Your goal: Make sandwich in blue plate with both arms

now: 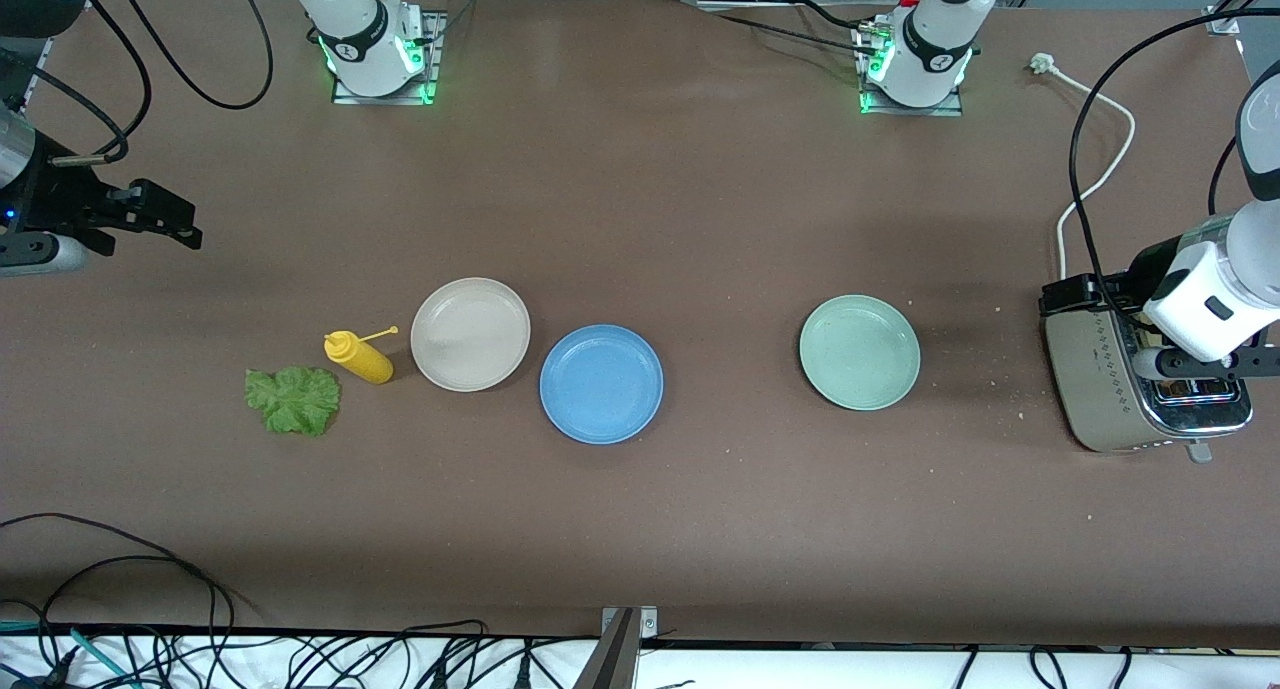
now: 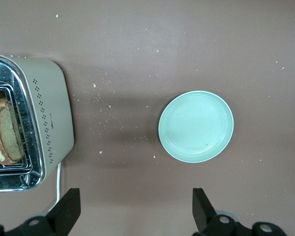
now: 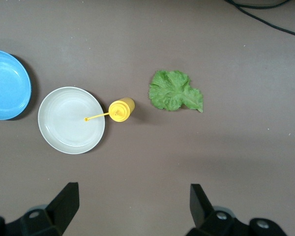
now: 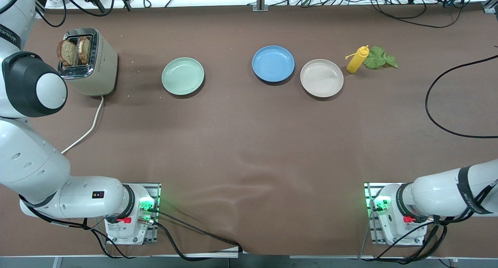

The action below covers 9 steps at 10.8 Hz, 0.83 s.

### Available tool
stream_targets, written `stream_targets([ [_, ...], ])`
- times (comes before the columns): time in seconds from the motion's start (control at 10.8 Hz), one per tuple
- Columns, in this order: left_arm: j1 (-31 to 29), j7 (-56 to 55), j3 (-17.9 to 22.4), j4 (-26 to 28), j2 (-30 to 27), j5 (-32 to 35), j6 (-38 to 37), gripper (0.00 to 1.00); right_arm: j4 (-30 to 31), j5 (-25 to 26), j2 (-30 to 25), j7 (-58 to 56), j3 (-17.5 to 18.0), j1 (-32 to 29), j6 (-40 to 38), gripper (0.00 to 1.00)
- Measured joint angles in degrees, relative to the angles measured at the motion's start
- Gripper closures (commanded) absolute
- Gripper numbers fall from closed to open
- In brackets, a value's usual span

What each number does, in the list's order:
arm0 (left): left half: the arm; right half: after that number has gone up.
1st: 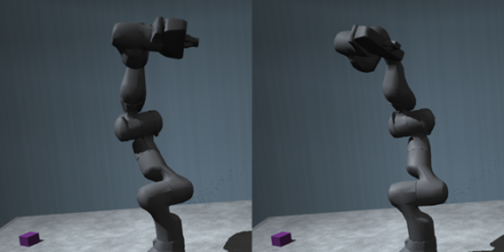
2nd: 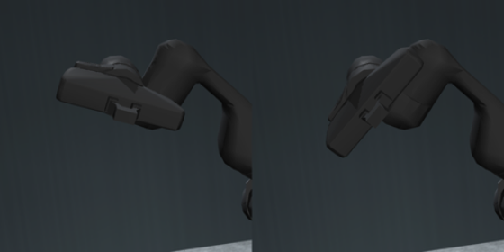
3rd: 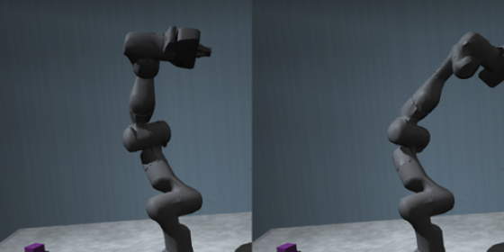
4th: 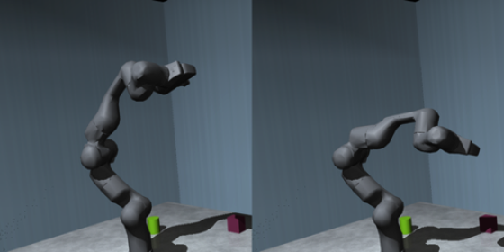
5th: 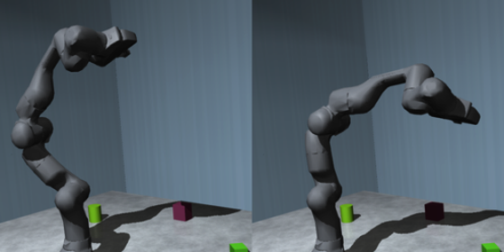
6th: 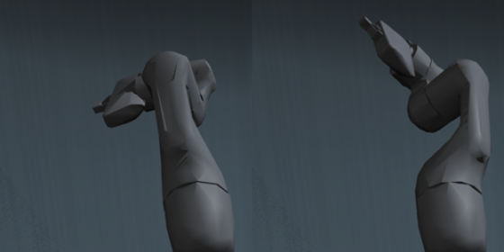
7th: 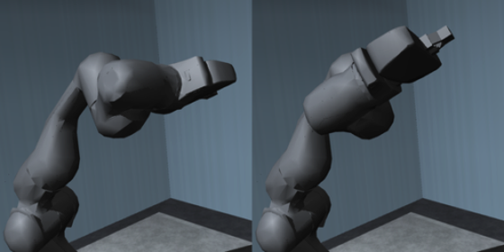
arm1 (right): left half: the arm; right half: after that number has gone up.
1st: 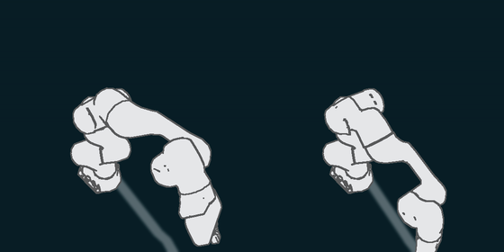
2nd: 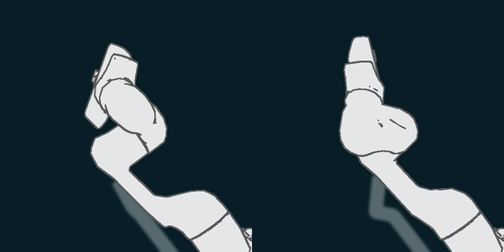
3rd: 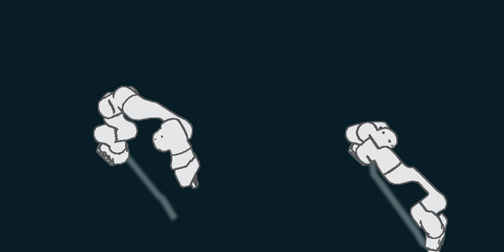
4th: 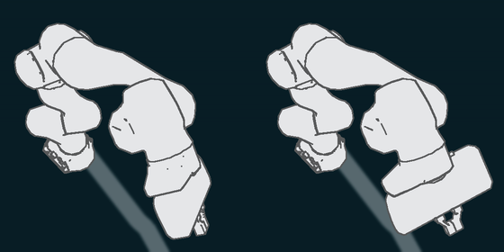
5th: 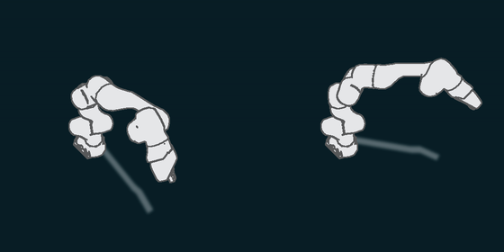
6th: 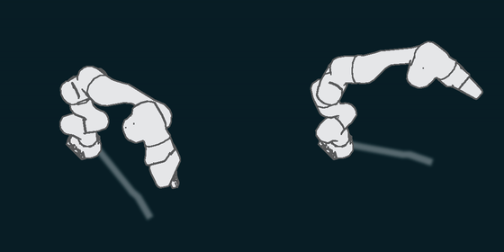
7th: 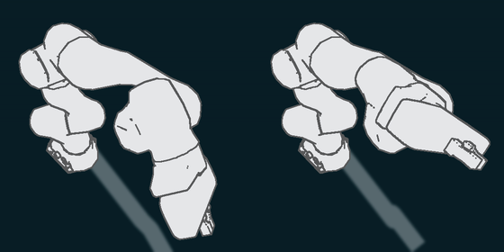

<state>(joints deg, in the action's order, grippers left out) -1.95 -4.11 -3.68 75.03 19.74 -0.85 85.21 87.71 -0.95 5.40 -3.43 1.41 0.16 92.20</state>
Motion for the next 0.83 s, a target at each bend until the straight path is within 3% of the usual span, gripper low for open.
stream_targets([
  [0.83, 0.0, 0.0, 0.0, 0.1, 0.0, 0.0, 0.0, 0.00, 0.0, 0.0, 0.2, 0.0, -0.6, 0.0, 0.0, 0.00],
])
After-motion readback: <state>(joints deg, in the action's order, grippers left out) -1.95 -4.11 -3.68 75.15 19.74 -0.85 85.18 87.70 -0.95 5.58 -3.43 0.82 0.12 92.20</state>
